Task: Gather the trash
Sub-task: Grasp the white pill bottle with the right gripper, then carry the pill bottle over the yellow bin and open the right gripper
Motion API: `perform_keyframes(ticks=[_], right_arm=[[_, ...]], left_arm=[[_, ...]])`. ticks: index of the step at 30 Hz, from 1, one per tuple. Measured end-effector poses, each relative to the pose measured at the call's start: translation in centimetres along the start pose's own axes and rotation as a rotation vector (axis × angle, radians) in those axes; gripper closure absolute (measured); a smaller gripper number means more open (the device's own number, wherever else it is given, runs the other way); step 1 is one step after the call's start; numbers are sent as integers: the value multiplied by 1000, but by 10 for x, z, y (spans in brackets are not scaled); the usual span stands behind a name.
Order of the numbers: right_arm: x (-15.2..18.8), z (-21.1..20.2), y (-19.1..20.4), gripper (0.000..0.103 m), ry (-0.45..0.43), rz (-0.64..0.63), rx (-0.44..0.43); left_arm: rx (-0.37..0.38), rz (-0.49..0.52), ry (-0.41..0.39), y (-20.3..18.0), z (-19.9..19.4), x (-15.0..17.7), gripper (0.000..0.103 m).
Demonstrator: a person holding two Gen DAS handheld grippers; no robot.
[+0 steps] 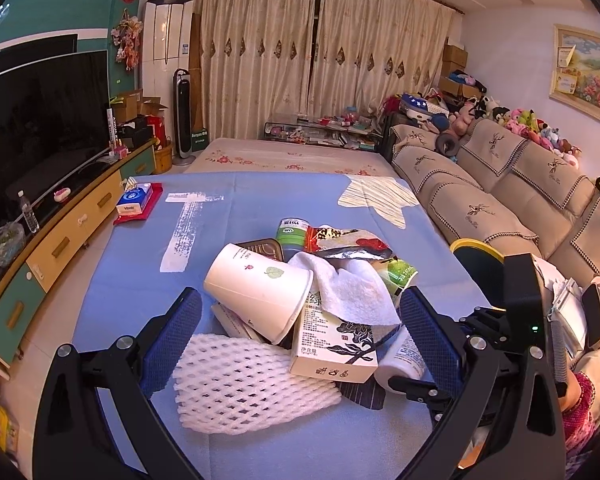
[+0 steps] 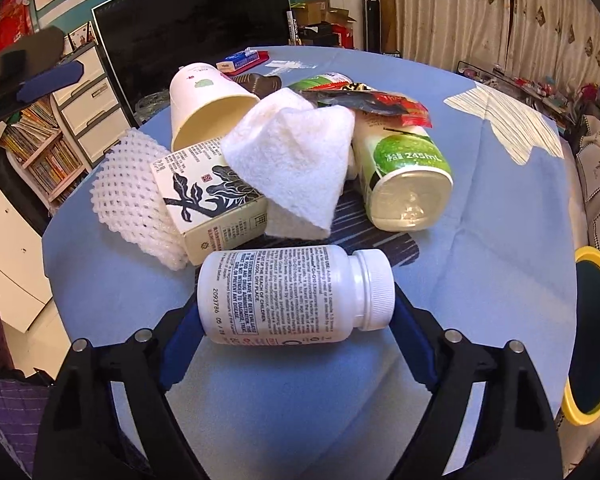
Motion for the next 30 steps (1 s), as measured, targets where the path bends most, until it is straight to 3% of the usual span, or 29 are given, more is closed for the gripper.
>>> perform_keyframes(ticks=[6, 10, 21, 26, 30], right_arm=[[5, -33, -9, 22, -53, 16, 18], [8, -65, -37, 22, -109, 64, 75], [32, -118, -215, 22, -169, 402, 366], [52, -111, -284, 22, -120, 523, 454], [63, -90, -314, 22, -74, 585, 472]], left_arm=[[9, 3, 15, -6, 8, 3, 5], [17, 8, 23, -12, 14, 4, 5], [27, 28, 58, -28, 35, 5, 5], [28, 42, 66, -36, 42, 3, 5], [28, 56, 73, -43, 46, 2, 5]])
Point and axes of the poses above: each gripper's, at about its wrist camera, not at the fingertips, and z roughly the way its jaws point, y to its left, x to its underside, the point moved 9 cm from there along z, roughly the way its jaws point, and after that the axes turned 6 degrees about -x, right-handed, at the moved point
